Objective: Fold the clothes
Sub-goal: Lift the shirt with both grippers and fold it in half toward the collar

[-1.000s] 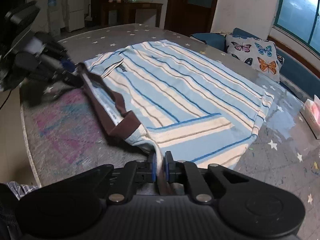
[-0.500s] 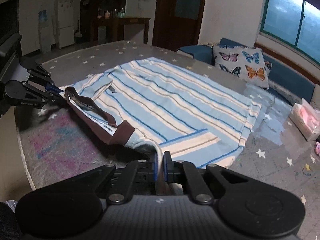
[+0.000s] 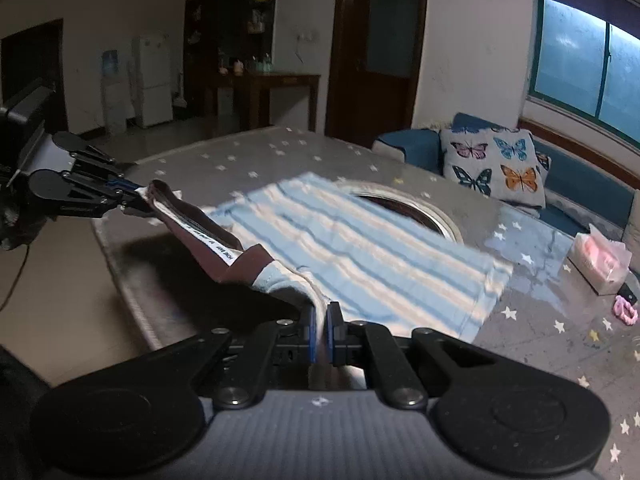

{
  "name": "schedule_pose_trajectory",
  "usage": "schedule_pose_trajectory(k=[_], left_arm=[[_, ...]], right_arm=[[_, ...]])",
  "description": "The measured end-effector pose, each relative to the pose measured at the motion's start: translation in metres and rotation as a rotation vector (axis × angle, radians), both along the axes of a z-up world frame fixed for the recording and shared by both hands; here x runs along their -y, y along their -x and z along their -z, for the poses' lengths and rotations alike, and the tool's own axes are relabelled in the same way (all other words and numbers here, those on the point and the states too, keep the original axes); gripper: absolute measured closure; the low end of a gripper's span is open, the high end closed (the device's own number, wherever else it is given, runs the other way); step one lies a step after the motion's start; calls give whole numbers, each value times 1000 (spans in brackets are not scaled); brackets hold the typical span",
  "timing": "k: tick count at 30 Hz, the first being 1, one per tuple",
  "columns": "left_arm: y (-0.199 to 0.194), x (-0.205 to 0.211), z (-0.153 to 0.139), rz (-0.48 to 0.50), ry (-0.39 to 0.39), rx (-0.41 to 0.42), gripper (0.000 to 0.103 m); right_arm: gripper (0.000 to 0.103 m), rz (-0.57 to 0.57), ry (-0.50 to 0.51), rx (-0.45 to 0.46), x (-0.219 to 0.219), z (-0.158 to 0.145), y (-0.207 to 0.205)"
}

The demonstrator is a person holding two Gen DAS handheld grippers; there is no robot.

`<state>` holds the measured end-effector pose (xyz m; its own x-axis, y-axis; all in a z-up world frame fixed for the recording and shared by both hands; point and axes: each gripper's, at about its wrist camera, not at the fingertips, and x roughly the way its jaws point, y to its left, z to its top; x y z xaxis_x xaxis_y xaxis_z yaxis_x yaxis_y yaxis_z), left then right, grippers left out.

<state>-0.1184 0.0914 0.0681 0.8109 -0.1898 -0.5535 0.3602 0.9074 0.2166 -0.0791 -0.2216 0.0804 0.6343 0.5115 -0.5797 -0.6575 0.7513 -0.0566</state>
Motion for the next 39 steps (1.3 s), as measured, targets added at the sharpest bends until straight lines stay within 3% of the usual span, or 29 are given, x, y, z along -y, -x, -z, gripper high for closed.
schedule_pose_trajectory(k=[3,11,19,24,32,36,39], left_arm=[[-3,4,-9,7,-3,28,97],[-53,12,-24,13,-7,78,97],[-142,16,-32,1,-12,62,97],[-208,17,-23,-13,-30,1,97],[-300,13,25,-78,-49,-138,93],[-325,9,61,-135,-66,-209,93],[-332,4,76,-176,-64,-231,87]], right_arm=[[98,-2,-6,8,4,-9,5],[99,45,-37,-3,13,-16,-31],[99,91,-65,-23,16,-29,-101],[99,119,-46,-28,13,-28,-163],[99,202,2,-119,2,15,-261],[97,260,4,-185,0,55,-292],[93,333,-30,-219,7,75,-302]])
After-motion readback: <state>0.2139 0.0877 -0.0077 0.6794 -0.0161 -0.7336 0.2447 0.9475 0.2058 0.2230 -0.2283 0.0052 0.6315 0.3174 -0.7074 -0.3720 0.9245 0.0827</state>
